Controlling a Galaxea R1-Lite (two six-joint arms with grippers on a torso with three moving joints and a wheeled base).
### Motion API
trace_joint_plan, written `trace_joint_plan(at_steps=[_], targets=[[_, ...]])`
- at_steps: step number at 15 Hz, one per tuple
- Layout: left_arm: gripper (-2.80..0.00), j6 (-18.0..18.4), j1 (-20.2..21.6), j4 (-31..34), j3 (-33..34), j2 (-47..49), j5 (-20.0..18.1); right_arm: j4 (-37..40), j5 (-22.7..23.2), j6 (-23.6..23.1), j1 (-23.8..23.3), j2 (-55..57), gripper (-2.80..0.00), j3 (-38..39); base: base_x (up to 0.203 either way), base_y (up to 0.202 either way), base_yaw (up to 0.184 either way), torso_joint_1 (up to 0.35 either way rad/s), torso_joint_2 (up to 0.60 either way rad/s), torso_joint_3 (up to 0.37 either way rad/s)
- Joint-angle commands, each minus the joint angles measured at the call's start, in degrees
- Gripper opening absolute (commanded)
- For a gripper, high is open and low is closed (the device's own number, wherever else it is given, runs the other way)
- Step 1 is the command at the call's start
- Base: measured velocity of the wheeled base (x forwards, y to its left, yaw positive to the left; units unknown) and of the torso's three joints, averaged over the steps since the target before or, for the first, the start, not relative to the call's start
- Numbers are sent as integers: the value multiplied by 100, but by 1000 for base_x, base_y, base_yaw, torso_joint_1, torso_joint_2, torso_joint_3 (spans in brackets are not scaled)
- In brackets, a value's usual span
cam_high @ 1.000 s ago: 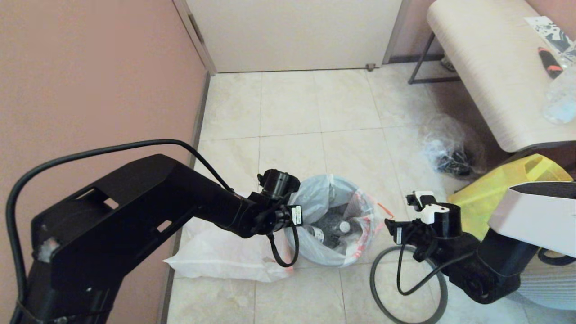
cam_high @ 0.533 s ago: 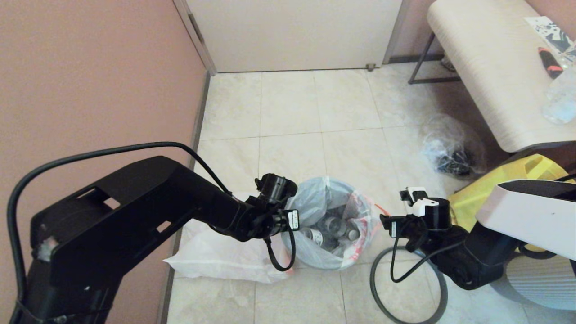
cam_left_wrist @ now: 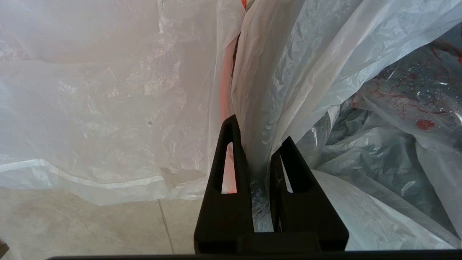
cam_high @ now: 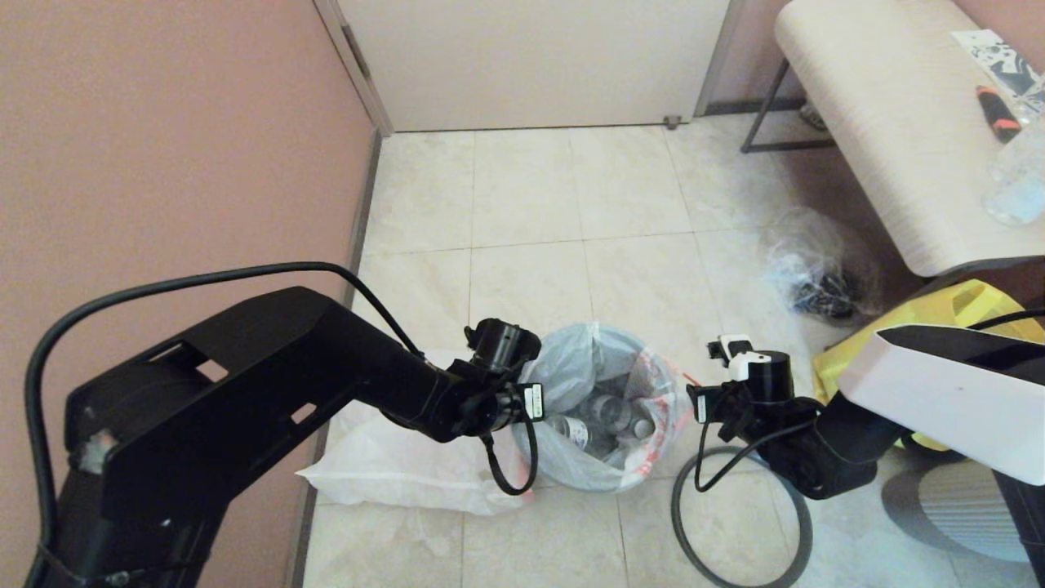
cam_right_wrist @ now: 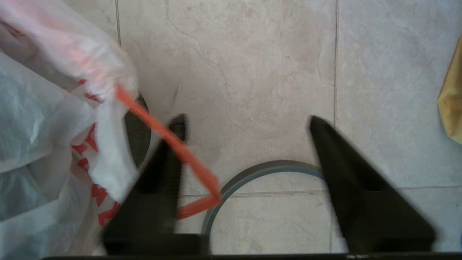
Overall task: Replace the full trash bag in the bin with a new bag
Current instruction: Place the trash bag on the floor
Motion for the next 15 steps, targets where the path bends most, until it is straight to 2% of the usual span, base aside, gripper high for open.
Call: trace_joint_plan(at_steps=[1,4,9,15], targets=[[-280,-12,1,-6,-4,8,10,-28,-2,5,-12,41,-280,-10,0,0,0,0,0,0],[-280,-14,10,-6,13,16,17,-28,48,64,-1,-126,-280,121,0,0,0,0,0,0],[-280,-14,-8,-6,22,16,107,24,337,762,318,-974,-280,737,0,0,0,0,0,0],[-280,10,-154,51,4,35,230,214,356,841,902,-1539,-280,912,0,0,0,0,0,0]])
